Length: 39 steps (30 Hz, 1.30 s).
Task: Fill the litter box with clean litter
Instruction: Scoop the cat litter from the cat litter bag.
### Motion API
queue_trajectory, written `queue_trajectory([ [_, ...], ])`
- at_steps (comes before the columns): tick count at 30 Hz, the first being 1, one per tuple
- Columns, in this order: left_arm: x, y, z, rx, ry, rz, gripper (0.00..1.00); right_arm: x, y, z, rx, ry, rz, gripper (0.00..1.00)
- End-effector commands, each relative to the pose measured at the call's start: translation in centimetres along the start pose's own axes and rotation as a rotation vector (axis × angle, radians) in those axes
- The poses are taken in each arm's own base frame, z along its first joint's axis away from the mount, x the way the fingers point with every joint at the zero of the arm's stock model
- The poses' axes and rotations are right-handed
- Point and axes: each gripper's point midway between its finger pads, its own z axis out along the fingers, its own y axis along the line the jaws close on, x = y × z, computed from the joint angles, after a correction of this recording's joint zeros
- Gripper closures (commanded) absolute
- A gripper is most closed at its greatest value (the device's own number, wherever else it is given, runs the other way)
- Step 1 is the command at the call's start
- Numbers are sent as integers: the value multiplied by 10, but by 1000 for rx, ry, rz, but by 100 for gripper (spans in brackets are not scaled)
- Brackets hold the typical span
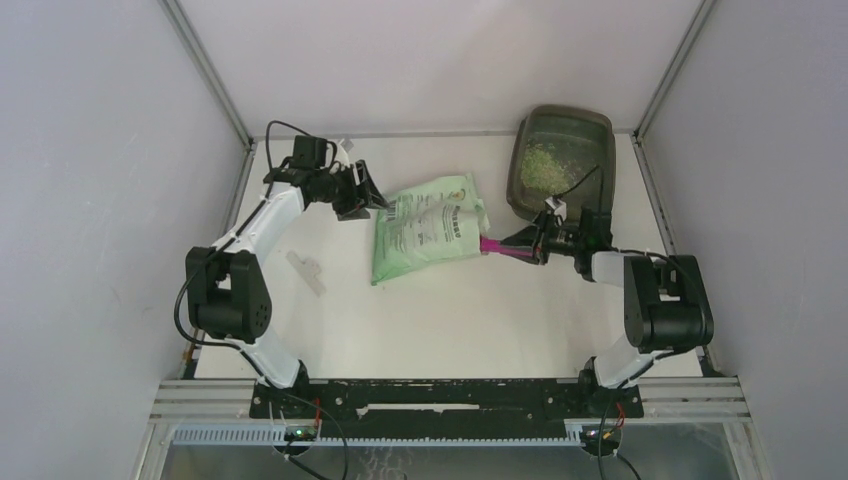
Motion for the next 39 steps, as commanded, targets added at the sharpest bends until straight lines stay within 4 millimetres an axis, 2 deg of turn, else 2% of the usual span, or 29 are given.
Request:
queue_trajectory([
  [1, -25, -27, -25, 50, -74, 73, 34, 3, 21, -21, -73, -41, -115, 100],
  [6, -28, -30, -28, 48, -77, 81, 33, 5, 18, -41, -84, -124, -120, 100],
  [15, -25, -31, -32, 53, -72, 93, 33, 13, 22, -60, -106, -200, -121, 100],
  [28, -25, -35, -36, 66, -77, 97, 33, 19, 30, -68, -207, -225, -80, 100],
  [32, -24, -34, -36, 62, -72, 97, 33, 16, 41, -54, -254, -195, -75, 100],
  [38, -24, -35, -37, 65, -74, 97, 33, 5, 57, -22, -309, -157, -77, 100],
  [39, -24, -35, -38, 63, -76, 97, 33, 9, 59, -16, -313, -138, -81, 100],
])
